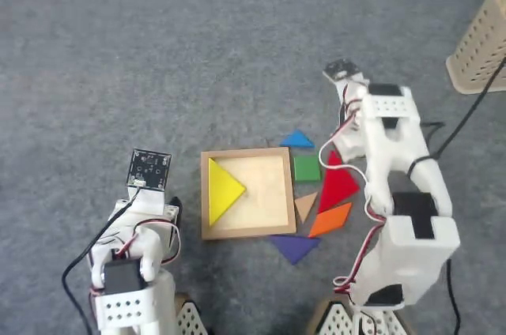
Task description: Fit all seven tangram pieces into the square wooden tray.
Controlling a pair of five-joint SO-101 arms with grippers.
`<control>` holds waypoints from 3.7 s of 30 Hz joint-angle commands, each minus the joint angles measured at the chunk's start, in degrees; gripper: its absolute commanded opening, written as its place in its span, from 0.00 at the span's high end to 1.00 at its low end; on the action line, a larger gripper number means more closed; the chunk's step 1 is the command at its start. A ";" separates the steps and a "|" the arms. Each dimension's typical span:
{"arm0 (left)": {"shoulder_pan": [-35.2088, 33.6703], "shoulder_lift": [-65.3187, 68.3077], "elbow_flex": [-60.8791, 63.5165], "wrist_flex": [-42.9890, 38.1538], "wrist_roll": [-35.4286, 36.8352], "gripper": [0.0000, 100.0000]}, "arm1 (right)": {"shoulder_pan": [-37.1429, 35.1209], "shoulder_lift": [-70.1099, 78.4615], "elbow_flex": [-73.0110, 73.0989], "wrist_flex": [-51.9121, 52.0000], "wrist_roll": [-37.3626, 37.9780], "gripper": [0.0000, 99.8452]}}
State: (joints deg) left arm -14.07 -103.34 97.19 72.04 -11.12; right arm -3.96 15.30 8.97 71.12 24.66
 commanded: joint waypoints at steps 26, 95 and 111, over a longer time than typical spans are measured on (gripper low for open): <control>0.09 -0.35 -0.57 0.26 -0.26 0.83 | -9.54 -14.02 24.53 -7.25 -19.25 0.77; 0.09 -0.35 -0.57 0.26 -0.26 0.83 | 0.92 -1.01 4.66 -6.46 -12.22 0.91; 0.09 -0.35 -0.57 0.26 -0.26 0.83 | 1.10 -14.02 14.42 -9.71 -11.60 0.92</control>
State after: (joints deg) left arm -14.07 -103.34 97.19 72.04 -11.12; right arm -3.69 5.27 23.82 62.33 13.23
